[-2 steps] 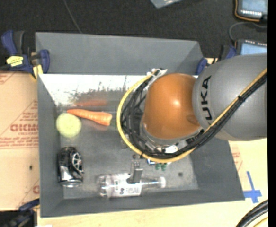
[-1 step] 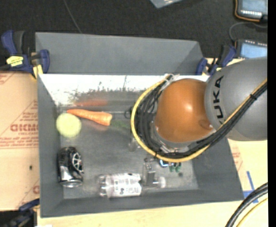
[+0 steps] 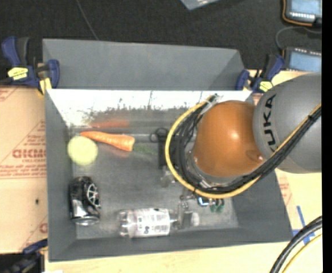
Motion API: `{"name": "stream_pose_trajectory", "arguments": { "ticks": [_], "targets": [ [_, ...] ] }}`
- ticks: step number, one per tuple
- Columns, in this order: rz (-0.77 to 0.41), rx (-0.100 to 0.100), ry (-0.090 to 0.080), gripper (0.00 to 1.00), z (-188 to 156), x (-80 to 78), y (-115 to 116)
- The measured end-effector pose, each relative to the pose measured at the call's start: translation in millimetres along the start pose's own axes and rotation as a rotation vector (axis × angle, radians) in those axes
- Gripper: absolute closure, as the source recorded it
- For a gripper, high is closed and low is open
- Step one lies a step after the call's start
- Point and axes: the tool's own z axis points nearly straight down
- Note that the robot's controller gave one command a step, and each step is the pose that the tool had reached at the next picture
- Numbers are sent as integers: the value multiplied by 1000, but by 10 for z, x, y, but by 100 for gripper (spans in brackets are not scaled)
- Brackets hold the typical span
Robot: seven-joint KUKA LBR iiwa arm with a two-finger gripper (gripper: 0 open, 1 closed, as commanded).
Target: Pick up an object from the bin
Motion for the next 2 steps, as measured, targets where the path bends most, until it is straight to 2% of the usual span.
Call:
{"name": "stream_pose_trajectory", "arguments": {
  "ticks": [1,2],
  "targets": [
    [-47,1,-12,0,470,-26,-33],
    [28,-1,-7,0,825,-23,-138]
  ]
}}
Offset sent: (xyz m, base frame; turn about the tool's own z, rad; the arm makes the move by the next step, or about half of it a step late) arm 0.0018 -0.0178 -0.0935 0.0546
